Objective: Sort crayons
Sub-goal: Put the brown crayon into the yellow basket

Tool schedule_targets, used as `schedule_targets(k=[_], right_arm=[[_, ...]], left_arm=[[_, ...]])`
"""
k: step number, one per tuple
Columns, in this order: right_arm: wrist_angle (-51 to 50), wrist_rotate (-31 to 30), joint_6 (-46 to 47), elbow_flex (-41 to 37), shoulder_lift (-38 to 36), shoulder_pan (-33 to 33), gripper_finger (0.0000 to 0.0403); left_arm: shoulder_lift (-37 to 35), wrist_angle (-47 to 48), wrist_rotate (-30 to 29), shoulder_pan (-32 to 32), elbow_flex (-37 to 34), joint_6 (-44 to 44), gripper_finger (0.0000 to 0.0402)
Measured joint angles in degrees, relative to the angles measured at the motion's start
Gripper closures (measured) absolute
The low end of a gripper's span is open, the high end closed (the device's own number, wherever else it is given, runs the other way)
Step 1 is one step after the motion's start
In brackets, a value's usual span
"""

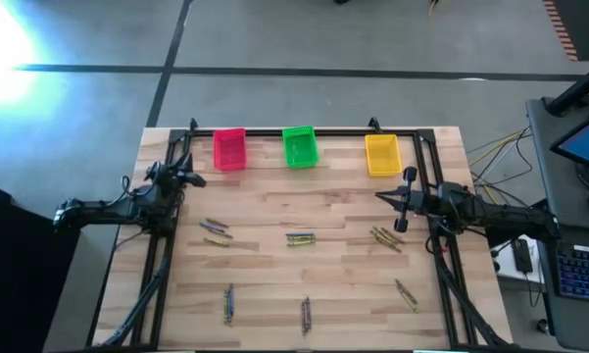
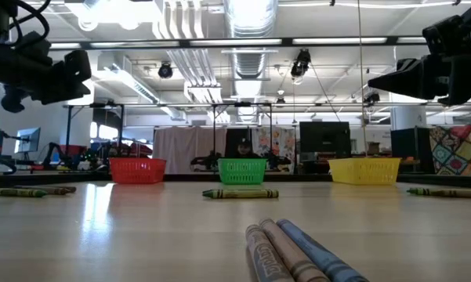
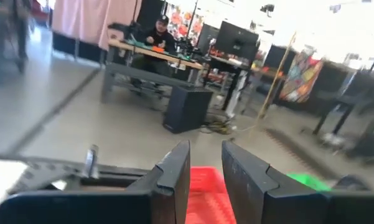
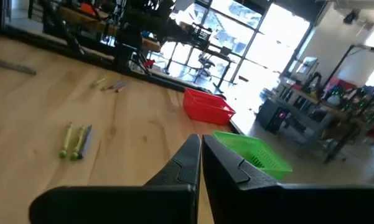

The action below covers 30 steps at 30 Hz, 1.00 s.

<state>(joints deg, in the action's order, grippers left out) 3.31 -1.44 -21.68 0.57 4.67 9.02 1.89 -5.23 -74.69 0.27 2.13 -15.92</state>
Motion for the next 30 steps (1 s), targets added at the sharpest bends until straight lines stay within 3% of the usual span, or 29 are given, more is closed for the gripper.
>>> schedule_targets(k=[7,11,16,20,24,30], right_arm=[[-0.1,-0.5,32.9,0.0,0.1,0.0,0.0394],[0.5,-0.5,45.3,0.0,0.0,0.0,0.0394],[2.9,-2.3,42.4,0.0,0.0,0.0,0.0394],[5.8,-10.2,43.0,0.0,0.3,0.0,0.0394],[4.5,-10.6,44.9,0.0,2.1,0.0,0.0394],[8.2,-10.2,47.9,0.0,8.9,0.0,0.0394]], left_arm=[[0.0,-0.8,0.4,0.0,0.0,-2.2,0.0326],[0.0,-0.8,1.4,0.0,-0.1,-2.9,0.0326],[0.2,-0.8,9.9,0.0,-0.6,0.4,0.0326],[0.2,-0.7,5.4,0.0,-0.7,4.0,0.0326],[0.2,0.2,0.4,0.0,-0.7,6.0,0.0326],[0.2,0.3,-0.3,0.0,-0.7,6.5,0.0326]])
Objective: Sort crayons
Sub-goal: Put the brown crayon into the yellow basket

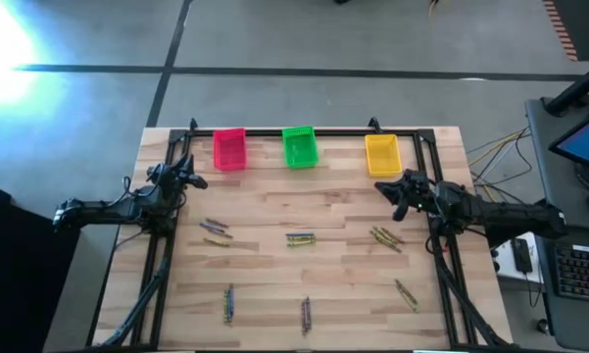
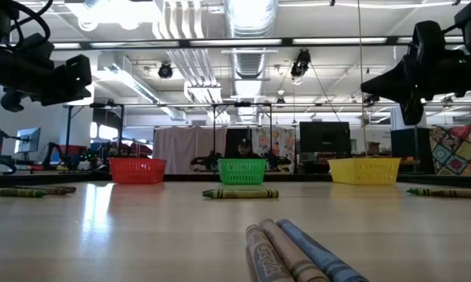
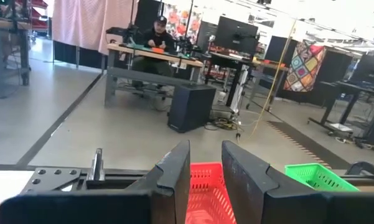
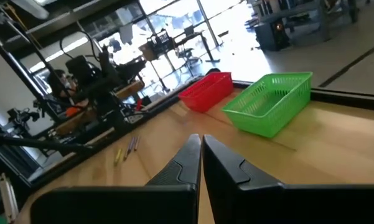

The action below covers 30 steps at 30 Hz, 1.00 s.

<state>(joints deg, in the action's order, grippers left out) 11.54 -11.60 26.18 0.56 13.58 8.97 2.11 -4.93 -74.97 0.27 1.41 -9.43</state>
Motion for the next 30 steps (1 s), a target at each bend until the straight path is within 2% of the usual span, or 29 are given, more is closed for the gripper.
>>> schedule_targets(k=[4,5,9,10,13,21,27,30], right_arm=[[6.3,-0.3,-1.4,0.0,6.3,0.0,0.0394],[8.8,-0.4,-1.5,0.0,7.9,0.0,0.0394],[19.2,-0.5,1.0,0.0,14.3,0.0,0.0394],[21.2,-0.5,2.7,0.0,15.8,0.0,0.0394],[24.8,-0.6,8.3,0.3,19.9,0.0,0.0394],[13.2,-3.3,9.8,8.8,31.7,0.0,0.0394],[6.2,-2.9,7.0,16.8,40.3,0.0,0.0394],[-0.1,-1.6,4.8,22.5,43.3,0.0,0.0394]], left_arm=[[0.0,1.7,1.4,0.0,0.0,1.8,0.0326],[0.0,2.8,4.1,0.0,0.0,1.3,0.0326],[0.5,2.9,20.5,-0.1,-0.1,-7.1,0.0326],[0.9,2.3,22.2,-0.1,-0.1,-7.4,0.0326],[1.9,-1.0,22.5,-0.1,-0.1,-6.0,0.0326],[7.4,-3.4,28.5,-0.1,-0.1,-6.2,0.0326],[13.2,-12.0,37.0,-0.1,-0.1,-5.9,0.0326],[16.0,-14.8,38.8,-0.1,0.0,-5.1,0.0326]])
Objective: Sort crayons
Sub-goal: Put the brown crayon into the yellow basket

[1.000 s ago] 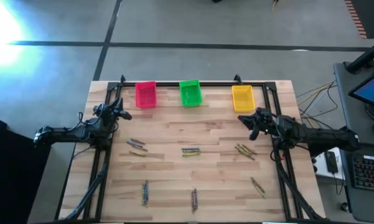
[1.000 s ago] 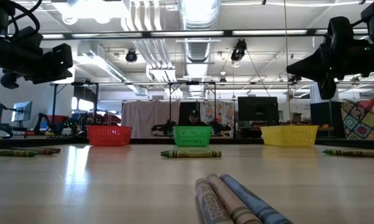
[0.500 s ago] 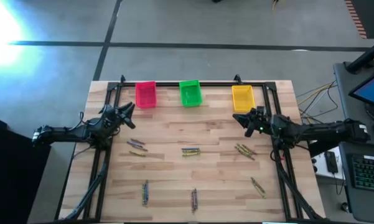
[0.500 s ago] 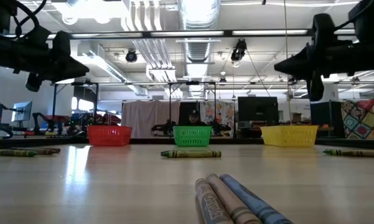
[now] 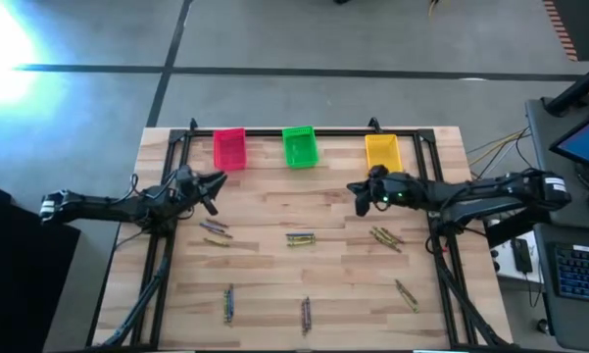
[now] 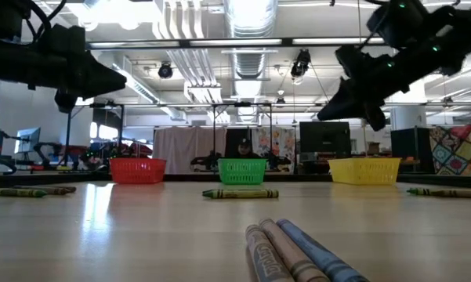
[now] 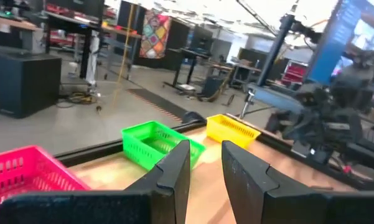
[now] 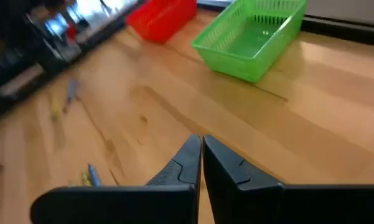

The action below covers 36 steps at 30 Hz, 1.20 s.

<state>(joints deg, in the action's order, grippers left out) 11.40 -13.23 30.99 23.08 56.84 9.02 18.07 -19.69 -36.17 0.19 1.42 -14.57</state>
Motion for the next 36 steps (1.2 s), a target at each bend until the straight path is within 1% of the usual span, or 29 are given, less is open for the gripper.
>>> schedule_targets(k=[7,11,13,17,19,20,22,24,26,28,30,32,33,36], right_arm=[[-22.7,0.1,-2.8,15.9,6.6,0.0,0.0394],[-30.6,0.1,-8.1,22.3,11.4,0.0,0.0394],[-35.2,0.1,-7.7,25.0,13.5,0.0,0.0394],[-46.9,0.1,-4.4,29.4,17.8,0.0,0.0394],[-51.9,0.2,-3.7,31.0,19.6,-0.1,0.0394],[-54.1,0.1,-2.8,31.5,20.5,-0.4,0.0394],[-57.4,0.4,-0.4,32.1,22.1,-1.2,0.0394],[-57.5,2.9,0.1,32.5,23.8,-1.8,0.0394],[-56.5,5.8,-2.0,33.1,25.7,-1.9,0.0394],[-54.6,7.9,-8.8,34.6,28.3,-1.7,0.0394],[-55.2,11.5,-14.4,38.5,31.7,-0.2,0.0394],[-59.4,17.0,-13.7,44.4,35.7,2.1,0.0394],[-62.4,19.3,-11.4,47.9,37.9,3.4,0.0394],[-74.3,24.9,-4.9,58.7,44.4,6.1,0.0394]], left_arm=[[5.9,-0.4,0.3,0.0,0.0,0.0,0.0326],[8.7,-0.7,0.3,0.0,0.0,0.0,0.0326],[9.8,-0.9,0.3,0.0,0.0,-0.1,0.0326],[11.7,-1.0,-0.3,0.0,0.0,-3.6,0.0326],[12.6,-0.9,-0.3,0.0,0.0,-4.0,0.0326],[13.2,-0.9,0.1,0.0,0.0,-4.0,0.0326],[14.2,-1.0,2.8,0.0,0.0,-4.1,0.0326],[15.6,-1.5,5.1,0.0,0.3,-4.2,0.0326],[17.1,-2.0,5.7,0.0,1.2,-4.0,0.0326],[18.9,-2.3,5.7,0.0,2.3,-3.0,0.0326],[20.7,-2.2,5.5,0.0,3.5,-2.2,0.0326],[22.5,-2.2,5.3,0.0,4.8,-2.0,0.0326],[23.4,-2.3,5.1,0.0,5.5,-1.7,0.0326],[26.0,-2.3,1.3,0.3,7.3,1.8,0.0326]])
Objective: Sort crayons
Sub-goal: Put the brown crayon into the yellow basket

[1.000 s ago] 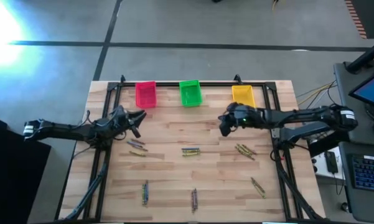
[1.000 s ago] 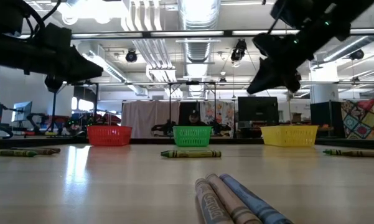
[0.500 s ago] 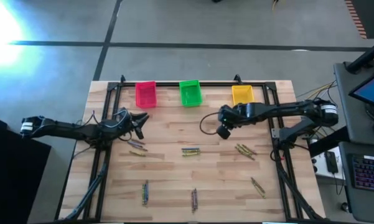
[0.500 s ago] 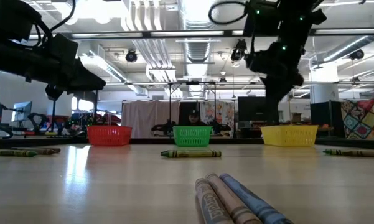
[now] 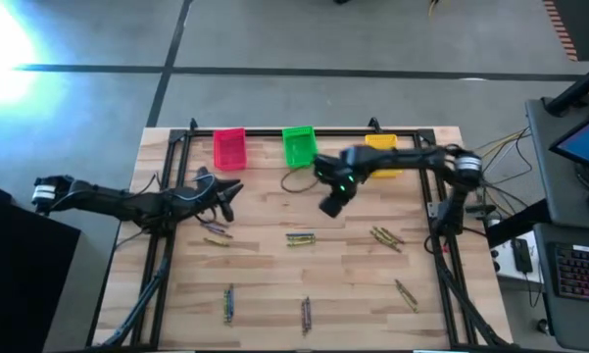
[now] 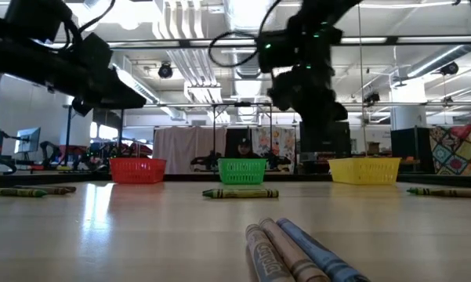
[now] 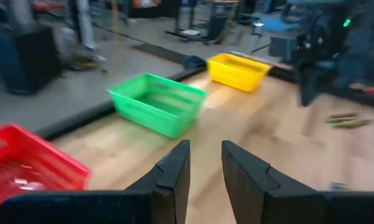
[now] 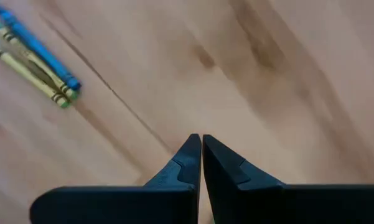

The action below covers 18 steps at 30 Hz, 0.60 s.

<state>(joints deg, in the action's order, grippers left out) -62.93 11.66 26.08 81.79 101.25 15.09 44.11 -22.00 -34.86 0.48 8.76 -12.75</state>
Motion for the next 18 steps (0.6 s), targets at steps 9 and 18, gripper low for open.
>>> schedule_targets(k=[9,18], right_arm=[[-25.9,-1.9,-4.9,17.8,10.0,-2.8,0.0394],[-24.1,-13.6,-12.5,18.1,10.8,-2.3,0.0394]], left_arm=[[8.2,-3.8,-9.3,0.2,1.3,4.2,0.0326],[16.2,-21.8,-8.3,-0.3,2.1,12.3,0.0326]])
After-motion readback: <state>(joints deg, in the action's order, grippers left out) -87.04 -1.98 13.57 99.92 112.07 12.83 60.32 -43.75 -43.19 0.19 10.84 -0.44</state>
